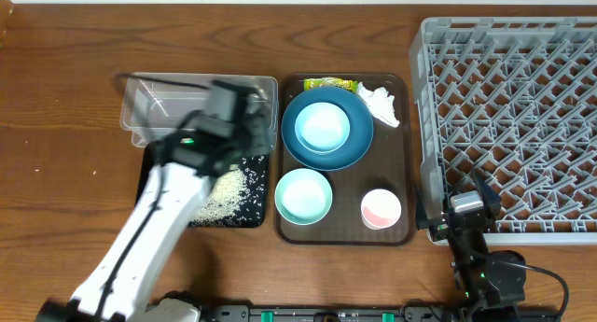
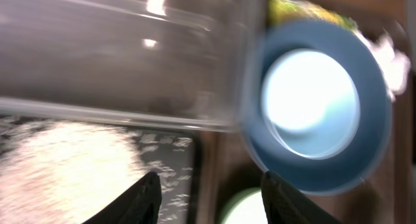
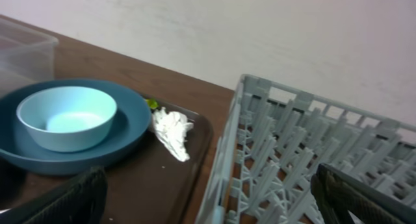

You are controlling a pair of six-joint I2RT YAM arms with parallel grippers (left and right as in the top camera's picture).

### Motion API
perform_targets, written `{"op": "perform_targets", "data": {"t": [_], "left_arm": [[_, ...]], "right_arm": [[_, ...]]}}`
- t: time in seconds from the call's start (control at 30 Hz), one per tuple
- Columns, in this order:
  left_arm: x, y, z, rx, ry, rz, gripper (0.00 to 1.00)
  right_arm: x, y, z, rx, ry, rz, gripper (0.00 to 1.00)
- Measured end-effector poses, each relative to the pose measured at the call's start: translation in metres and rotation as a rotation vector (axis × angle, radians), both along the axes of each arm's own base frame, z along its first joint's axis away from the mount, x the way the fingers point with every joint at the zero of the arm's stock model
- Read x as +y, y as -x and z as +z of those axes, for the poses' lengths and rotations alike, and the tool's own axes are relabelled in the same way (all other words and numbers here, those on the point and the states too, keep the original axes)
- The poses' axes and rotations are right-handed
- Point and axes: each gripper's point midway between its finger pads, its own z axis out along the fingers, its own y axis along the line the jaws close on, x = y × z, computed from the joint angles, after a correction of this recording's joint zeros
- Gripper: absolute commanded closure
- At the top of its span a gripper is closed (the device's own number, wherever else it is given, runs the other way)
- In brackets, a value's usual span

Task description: Sort waste into correct bins and load items into the dishwasher rack

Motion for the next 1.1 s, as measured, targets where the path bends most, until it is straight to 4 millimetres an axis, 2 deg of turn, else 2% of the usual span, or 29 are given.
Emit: {"op": "perform_targets", "data": {"t": [0.03, 0.13, 0.23, 0.4, 0.5, 0.73, 0.93, 1.1], "left_arm": [[0.012, 0.001, 0.005, -0.003, 0.001, 0.033, 0.47], [0.043, 0.012, 0.016, -0.004, -0.004, 0.110, 0.36], [0.054, 0.023, 0.024, -0.002, -0.003, 0.140, 0.32], [0.055, 0.030, 0.022, 0.019, -0.007, 0.140, 0.28], [0.055, 0.030, 0.022, 0.020, -0.008, 0.140, 0.26], [0.055, 0.030, 0.022, 0.021, -0.008, 0.139, 0.17], [0.055, 0.030, 0.022, 0.020, -0.007, 0.140, 0.13], [0.055, 0.030, 0.022, 0.020, -0.007, 0.140, 0.11]], "right_arm": [[-0.001, 0.000, 0.001, -0.007, 0.004, -0.004, 0.01], [0.004, 0.001, 0.018, -0.077, 0.002, 0.027, 0.01], [0.010, 0.002, 0.025, -0.106, -0.002, 0.062, 0.01], [0.011, 0.003, 0.026, -0.094, -0.046, 0.064, 0.01], [0.009, 0.003, 0.035, -0.079, -0.072, 0.057, 0.01], [0.009, 0.000, 0.097, -0.024, -0.088, 0.051, 0.01], [0.020, -0.032, 0.129, 0.146, -0.075, 0.075, 0.01], [0.044, -0.060, 0.143, 0.216, -0.086, 0.186, 0.01]]}}
